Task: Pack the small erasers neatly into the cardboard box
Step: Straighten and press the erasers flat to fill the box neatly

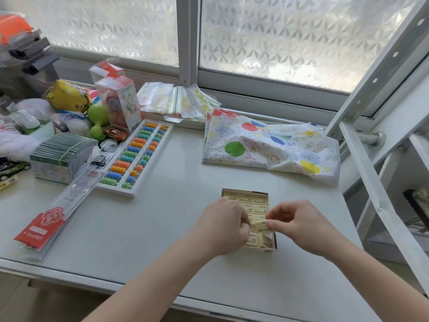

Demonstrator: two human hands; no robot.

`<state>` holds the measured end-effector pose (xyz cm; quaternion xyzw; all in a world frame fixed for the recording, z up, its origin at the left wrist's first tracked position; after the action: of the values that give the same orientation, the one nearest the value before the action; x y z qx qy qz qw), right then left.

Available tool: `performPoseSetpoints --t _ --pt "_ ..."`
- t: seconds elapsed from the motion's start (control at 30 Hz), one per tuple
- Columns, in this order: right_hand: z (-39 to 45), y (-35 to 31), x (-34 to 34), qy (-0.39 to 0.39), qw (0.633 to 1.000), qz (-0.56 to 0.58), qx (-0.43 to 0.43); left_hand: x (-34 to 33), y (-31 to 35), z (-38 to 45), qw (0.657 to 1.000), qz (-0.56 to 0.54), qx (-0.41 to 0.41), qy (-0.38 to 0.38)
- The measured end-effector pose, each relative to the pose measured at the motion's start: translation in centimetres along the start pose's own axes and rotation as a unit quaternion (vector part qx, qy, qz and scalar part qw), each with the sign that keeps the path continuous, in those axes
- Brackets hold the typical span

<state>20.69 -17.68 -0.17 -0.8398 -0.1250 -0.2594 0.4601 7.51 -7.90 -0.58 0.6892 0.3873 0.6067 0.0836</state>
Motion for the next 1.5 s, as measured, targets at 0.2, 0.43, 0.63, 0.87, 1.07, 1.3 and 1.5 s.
performPoseSetpoints --t 0.2,0.43,0.63,0.87,1.07,1.3,1.5 --pt "0.1 -1.3 -0.9 0.001 0.992 -0.127 -0.025 0.0 -0.8 -0.1 1.000 -0.003 0.006 -0.024" --pt "1.0 -2.6 -1.0 -0.032 0.969 -0.237 -0.065 0.2 -0.4 1.0 0.998 0.024 0.042 -0.032" --pt "1.1 -2.4 -1.8 -0.010 0.946 -0.324 -0.006 -0.5 0.9 1.6 0.989 0.091 0.081 -0.084" --pt "1.1 -1.9 -1.7 0.018 0.970 -0.243 -0.003 -0.7 1.4 1.9 0.985 0.078 0.106 -0.114" --pt "1.7 -1.9 -2.0 0.038 0.972 -0.232 -0.020 -0.7 0.6 2.6 0.982 0.030 0.122 -0.142" --pt "1.8 -1.7 -2.1 0.045 0.971 -0.236 -0.012 -0.1 0.3 2.7 0.984 -0.003 0.105 -0.143" --pt "1.7 -1.6 -2.2 0.044 0.972 -0.230 -0.010 0.9 -0.2 1.7 0.997 -0.002 0.053 -0.063"
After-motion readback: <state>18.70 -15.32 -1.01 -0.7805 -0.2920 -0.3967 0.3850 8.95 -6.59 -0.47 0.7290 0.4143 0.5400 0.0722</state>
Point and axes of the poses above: each hand's wrist, its own z-axis towards the middle knuckle, its own x-axis out of the back of the hand, y = z × x, the point moved 3 cm from there along z, towards the middle knuckle, and after that the axes turned 15 degrees about -y, right-handed, at the moved point
